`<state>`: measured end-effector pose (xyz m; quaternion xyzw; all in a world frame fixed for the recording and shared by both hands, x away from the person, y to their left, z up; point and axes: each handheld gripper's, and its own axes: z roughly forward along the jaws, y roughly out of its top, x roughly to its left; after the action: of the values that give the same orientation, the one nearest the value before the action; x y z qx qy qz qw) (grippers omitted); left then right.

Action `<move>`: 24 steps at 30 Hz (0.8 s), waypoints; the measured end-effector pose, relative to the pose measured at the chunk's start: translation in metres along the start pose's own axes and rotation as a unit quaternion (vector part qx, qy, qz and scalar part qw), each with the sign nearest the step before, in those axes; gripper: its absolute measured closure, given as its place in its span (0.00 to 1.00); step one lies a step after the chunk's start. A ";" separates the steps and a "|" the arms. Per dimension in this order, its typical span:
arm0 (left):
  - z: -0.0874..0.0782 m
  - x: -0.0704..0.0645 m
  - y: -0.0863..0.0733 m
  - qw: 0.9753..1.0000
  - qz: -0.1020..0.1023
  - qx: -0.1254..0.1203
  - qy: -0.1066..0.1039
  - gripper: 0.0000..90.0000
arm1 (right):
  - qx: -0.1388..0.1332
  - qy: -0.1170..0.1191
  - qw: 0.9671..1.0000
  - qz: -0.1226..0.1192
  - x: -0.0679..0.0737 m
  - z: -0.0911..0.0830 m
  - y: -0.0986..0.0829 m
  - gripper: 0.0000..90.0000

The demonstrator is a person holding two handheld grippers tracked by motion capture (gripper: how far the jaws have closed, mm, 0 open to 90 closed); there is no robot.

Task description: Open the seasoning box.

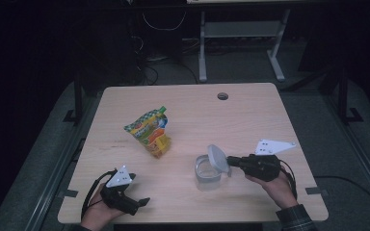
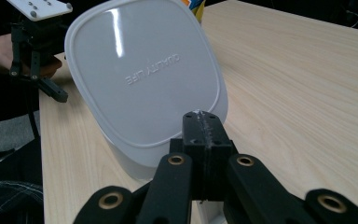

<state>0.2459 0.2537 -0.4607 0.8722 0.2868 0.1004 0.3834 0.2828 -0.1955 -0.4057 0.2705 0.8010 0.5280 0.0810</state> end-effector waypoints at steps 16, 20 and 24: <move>-0.001 0.000 0.000 1.000 0.002 0.000 -0.001 0.00 | 0.015 -0.002 1.000 0.001 -0.001 0.002 -0.007 1.00; -0.001 0.000 0.000 1.000 0.004 0.003 -0.001 0.00 | 0.024 -0.009 1.000 0.000 -0.002 0.002 -0.009 1.00; -0.001 0.000 0.000 1.000 0.004 0.003 -0.001 0.00 | 0.025 -0.009 1.000 0.000 -0.002 0.002 -0.010 1.00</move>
<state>0.2455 0.2540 -0.4596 0.8746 0.2833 0.1003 0.3805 0.2814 -0.1983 -0.4160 0.2769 0.8132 0.5053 0.0815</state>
